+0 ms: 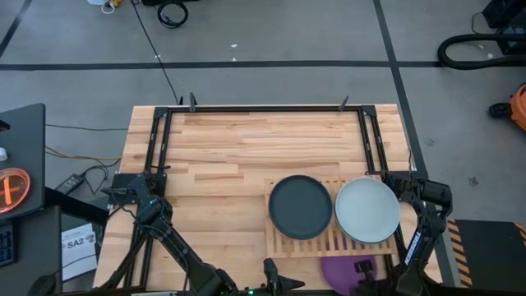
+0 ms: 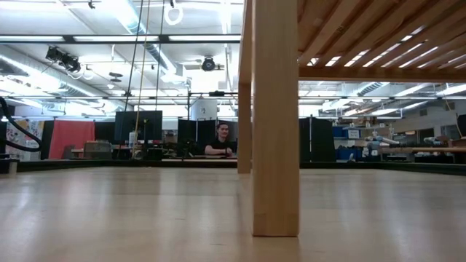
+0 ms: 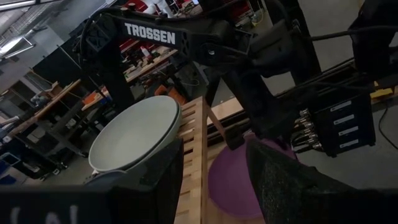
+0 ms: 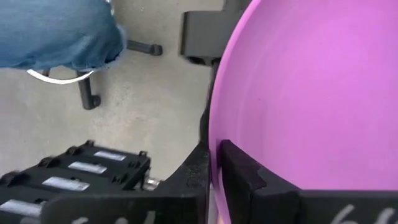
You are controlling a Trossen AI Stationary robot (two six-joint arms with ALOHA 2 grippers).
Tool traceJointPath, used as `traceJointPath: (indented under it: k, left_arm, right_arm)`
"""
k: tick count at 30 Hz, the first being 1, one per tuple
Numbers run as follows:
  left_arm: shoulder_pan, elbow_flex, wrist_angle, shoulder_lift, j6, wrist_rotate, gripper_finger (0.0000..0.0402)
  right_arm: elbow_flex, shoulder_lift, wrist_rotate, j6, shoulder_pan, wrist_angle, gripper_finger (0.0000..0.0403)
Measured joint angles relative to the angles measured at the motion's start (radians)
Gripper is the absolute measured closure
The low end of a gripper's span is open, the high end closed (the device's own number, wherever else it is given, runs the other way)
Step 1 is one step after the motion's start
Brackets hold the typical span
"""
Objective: Place and stack plates onto a shelf
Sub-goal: Stack the purple plate on top of the off white plate
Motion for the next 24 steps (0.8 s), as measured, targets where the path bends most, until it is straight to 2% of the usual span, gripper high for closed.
traceJointPath:
  k: [13, 24]
  left_arm:
    - [0.0, 0.0, 0.0, 0.0, 0.0, 0.0, 0.0221]
    - [0.0, 0.0, 0.0, 0.0, 0.0, 0.009, 0.0221]
  right_arm:
    - [0.172, 0.001, -0.019, -0.051, 0.001, -0.133, 0.0383]
    - [0.226, 0.002, -0.018, -0.056, -0.001, -0.159, 0.0386]
